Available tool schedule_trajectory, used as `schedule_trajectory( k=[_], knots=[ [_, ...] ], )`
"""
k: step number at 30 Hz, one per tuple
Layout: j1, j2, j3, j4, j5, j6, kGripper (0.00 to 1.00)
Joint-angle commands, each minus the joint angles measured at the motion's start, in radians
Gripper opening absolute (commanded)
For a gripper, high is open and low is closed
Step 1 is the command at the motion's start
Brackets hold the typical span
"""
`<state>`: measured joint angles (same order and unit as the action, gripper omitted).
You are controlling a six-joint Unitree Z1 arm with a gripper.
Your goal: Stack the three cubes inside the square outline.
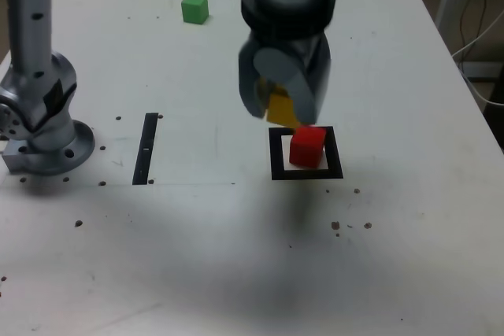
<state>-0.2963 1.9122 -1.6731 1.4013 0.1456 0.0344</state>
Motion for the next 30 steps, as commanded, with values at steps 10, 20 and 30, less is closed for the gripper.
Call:
schedule_trajectory(
  k=[10,20,30],
  knots=[
    [0.000,0.057,0.052,-0.122,-0.004,-0.005,0.12],
    [0.035,0.044,0.115,-0.174,0.060,-0.014,0.12],
    [0.057,0.036,0.158,-0.249,0.075,-0.016,0.12]
  ],
)
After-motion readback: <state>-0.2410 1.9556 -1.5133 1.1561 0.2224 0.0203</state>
